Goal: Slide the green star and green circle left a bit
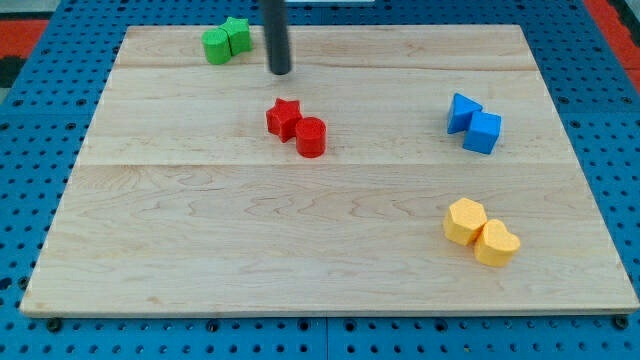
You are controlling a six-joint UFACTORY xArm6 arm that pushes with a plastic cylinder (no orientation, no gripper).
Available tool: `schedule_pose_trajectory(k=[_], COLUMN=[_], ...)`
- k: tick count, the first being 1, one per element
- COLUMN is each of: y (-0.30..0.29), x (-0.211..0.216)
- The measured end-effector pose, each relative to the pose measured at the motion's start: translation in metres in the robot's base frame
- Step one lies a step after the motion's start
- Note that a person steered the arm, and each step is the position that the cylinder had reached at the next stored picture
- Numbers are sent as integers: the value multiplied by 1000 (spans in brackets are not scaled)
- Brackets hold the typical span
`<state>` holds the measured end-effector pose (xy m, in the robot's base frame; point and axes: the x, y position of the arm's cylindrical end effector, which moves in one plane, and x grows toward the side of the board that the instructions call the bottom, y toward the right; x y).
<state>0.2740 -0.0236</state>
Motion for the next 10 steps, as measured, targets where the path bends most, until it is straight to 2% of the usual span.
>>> schedule_pose_trajectory(k=[1, 2, 3, 4, 5, 6, 7, 10], y=[43, 26, -3, -61, -96, -93, -118, -126], x=[-31, -78, -81, -72, -71, -44, -43, -45])
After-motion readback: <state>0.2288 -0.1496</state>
